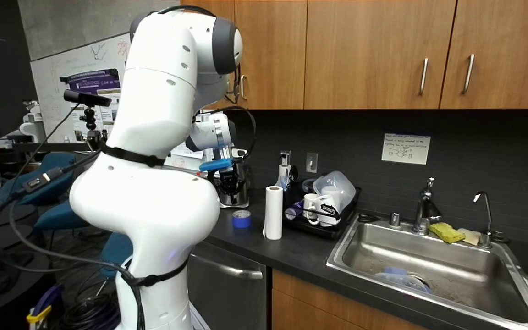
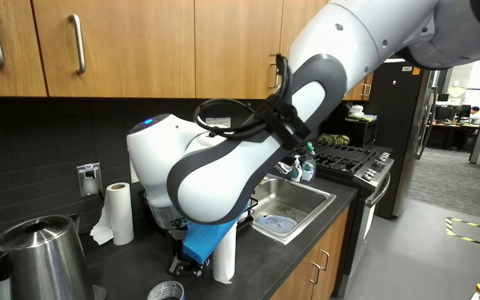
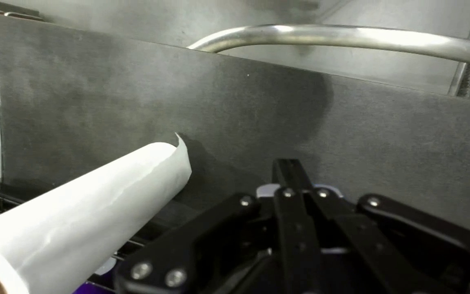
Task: Move the blue tape to the left
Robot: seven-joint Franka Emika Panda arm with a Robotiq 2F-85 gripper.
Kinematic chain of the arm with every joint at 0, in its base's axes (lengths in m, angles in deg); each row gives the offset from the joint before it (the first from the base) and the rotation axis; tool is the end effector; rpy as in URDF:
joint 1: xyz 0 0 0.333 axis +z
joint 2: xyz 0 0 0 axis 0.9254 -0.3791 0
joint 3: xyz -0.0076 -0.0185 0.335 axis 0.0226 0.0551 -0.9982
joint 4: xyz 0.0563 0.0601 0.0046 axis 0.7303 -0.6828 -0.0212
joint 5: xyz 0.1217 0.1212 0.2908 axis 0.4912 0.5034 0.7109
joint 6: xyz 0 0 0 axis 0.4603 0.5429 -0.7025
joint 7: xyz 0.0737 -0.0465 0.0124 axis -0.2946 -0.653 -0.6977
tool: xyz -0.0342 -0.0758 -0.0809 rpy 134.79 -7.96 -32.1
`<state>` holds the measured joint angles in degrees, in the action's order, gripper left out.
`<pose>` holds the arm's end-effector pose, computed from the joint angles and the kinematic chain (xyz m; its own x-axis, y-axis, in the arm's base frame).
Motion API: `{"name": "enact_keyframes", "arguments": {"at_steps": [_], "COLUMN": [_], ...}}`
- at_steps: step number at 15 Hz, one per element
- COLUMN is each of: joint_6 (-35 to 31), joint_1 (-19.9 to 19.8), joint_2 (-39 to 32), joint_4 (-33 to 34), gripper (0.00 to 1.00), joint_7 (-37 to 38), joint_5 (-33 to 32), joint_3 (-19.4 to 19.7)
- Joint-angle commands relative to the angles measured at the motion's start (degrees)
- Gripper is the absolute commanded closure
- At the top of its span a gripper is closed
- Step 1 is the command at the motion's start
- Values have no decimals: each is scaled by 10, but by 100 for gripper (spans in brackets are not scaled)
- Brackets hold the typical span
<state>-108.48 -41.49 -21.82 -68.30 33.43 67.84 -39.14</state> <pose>0.4030 0.3599 0.3315 0.9146 0.3975 -0.0737 0.4029 -0.8815 0.2463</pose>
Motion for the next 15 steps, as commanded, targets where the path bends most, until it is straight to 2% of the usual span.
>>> {"name": "enact_keyframes", "arguments": {"at_steps": [1,9,15], "joint_6": [-3,0,12], "joint_1": [19,53,65], "joint_2": [-36,-97,-120], "joint_4": [31,92,97], "gripper": [100,100,100], "joint_7": [-2,8,15], "joint_5": [-9,-44,-31], "joint_3": [21,65,79]}}
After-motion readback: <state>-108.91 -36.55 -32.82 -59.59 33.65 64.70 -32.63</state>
